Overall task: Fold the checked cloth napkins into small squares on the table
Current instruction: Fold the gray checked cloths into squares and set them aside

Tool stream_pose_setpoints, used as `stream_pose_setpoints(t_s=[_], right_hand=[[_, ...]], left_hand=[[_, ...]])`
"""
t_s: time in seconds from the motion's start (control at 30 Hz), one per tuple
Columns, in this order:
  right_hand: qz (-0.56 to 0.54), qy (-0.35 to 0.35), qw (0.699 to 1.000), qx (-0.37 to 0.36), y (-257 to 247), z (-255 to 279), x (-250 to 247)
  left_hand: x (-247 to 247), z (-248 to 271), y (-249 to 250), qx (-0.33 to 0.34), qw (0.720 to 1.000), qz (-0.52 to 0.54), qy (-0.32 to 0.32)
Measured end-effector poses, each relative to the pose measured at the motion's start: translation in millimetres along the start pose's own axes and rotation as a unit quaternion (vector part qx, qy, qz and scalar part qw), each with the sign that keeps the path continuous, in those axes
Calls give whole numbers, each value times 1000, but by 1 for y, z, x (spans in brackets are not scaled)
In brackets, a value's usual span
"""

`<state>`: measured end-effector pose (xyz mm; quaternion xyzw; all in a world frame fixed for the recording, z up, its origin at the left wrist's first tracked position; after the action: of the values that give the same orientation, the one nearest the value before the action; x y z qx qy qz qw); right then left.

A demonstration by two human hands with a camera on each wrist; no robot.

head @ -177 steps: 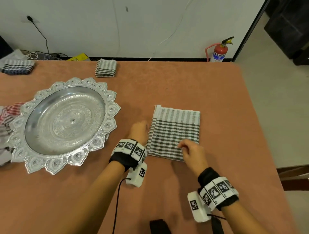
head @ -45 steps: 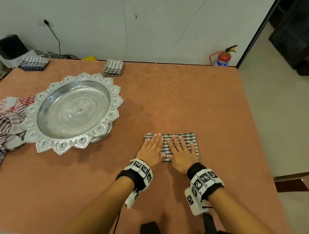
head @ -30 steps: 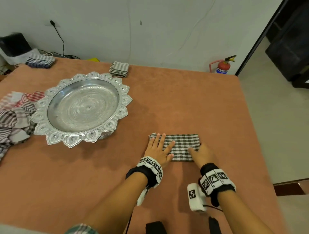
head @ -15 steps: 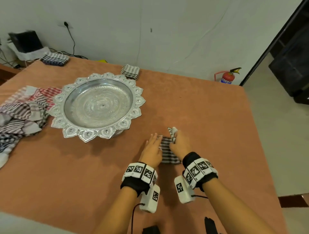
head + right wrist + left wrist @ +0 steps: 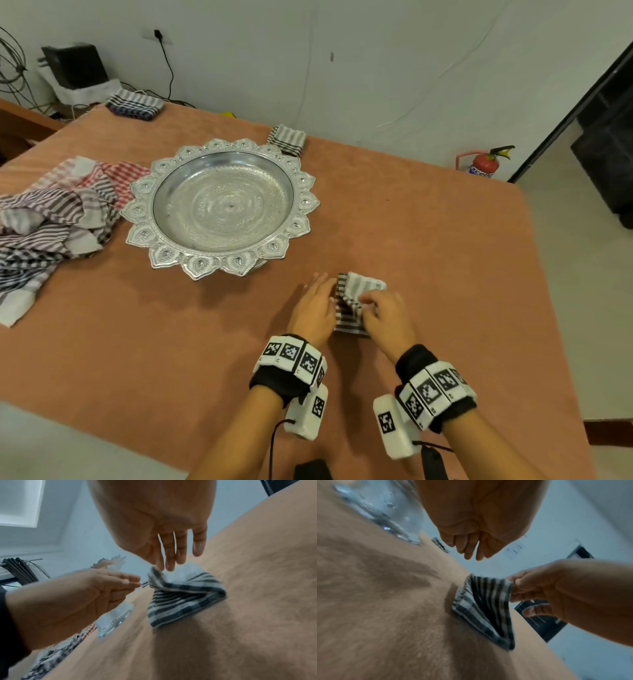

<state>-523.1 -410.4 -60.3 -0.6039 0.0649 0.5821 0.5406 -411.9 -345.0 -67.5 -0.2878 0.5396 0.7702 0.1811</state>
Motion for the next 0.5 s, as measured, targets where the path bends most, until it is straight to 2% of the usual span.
stream_pose_setpoints(t_s=[0.03,0.07,0.1,0.2,0.27,0.5], right_hand=[[6,36,999,8,5,4,-11],[32,39,999,19,9,3,-14],[74,8,997,32,11,1,-10],[187,-163,967,63,17,-5,31],[217,-210,952,58,17,-5,48],[231,-230,945,30,28,-3,59]], left_hand=[[5,-5,11,16,999,-35,-14],[13,-11,20,28,995,-89,-34],[24,-15,26,32,986,-152,-57],[46,-22,20,-1,951,-282,-128],[49,-22,12,-13,941,-307,-145],[46,-17,13,14,958,-256,-128]])
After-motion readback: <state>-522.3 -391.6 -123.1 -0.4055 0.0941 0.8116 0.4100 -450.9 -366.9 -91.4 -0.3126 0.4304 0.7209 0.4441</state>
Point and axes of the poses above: each hand's wrist, its own z-axis away from the middle knuckle, its own x-axis out of the palm, y = z × x, the point moved 10 cm from there along -z, towards the middle knuckle, and after that the axes turned 12 degrees about -y, right-handed, at the moved point
